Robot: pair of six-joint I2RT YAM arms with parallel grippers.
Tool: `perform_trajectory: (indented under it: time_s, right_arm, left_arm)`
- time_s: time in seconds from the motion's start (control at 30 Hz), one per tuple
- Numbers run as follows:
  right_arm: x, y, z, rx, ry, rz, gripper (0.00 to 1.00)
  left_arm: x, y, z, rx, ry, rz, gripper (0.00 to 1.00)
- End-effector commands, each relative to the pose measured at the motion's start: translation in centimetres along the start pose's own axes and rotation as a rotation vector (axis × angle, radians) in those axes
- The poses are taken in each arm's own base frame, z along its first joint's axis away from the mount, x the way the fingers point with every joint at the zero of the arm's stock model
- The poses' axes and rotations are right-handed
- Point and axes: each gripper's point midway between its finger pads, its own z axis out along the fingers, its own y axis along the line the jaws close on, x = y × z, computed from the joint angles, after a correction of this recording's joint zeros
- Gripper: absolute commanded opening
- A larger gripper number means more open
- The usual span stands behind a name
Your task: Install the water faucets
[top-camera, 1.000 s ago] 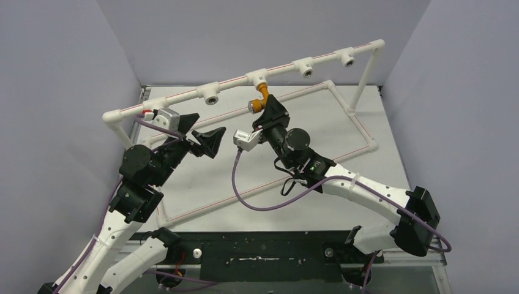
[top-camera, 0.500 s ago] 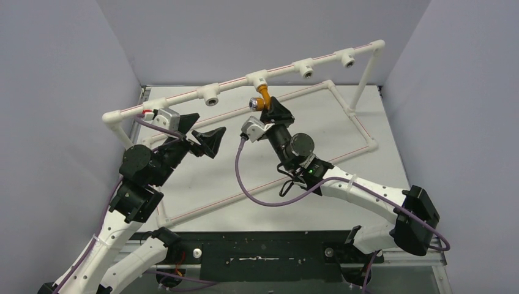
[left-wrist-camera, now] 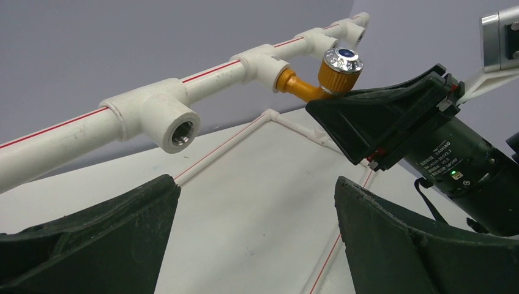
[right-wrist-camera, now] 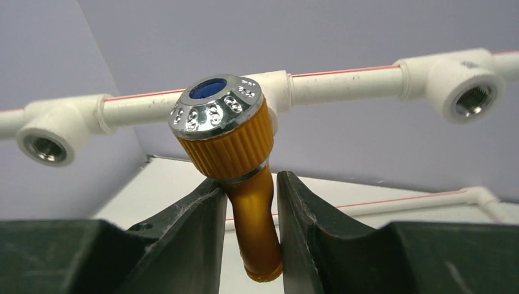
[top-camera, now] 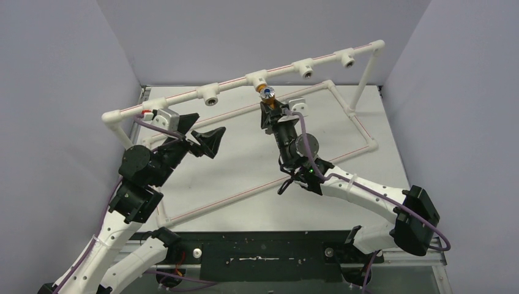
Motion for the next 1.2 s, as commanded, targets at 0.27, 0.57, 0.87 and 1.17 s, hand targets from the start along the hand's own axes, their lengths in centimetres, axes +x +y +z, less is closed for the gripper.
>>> perform_trajectory:
  time_s: [0.27, 0.57, 0.87, 1.17]
  right_arm:
    - [-3.9, 0.7, 0.1, 0.086, -0.093, 0.998, 0.00]
    - [-2.5, 2.2, -0.4, 0.060, -0.012, 1.367, 0.00]
    - [-1.6, 2.6, -0.7, 0.081, 0.046, 1.357, 0.00]
    - [-1.9, 1.1, -1.9, 0.080, 0.040, 1.190, 0.61]
  left_arm:
    - [-3.0, -0.8, -0.6, 0.022, -0.081, 0.008, 0.97]
    - [-2.8, -0.7, -0.4, 0.020, -0.075, 0.008, 0.97]
    - [-2.7, -0.6, -0.3, 0.013, -0.071, 0.009, 0.97]
    - [-2.4, -0.4, -0.1, 0.008, -0.061, 0.010, 0.97]
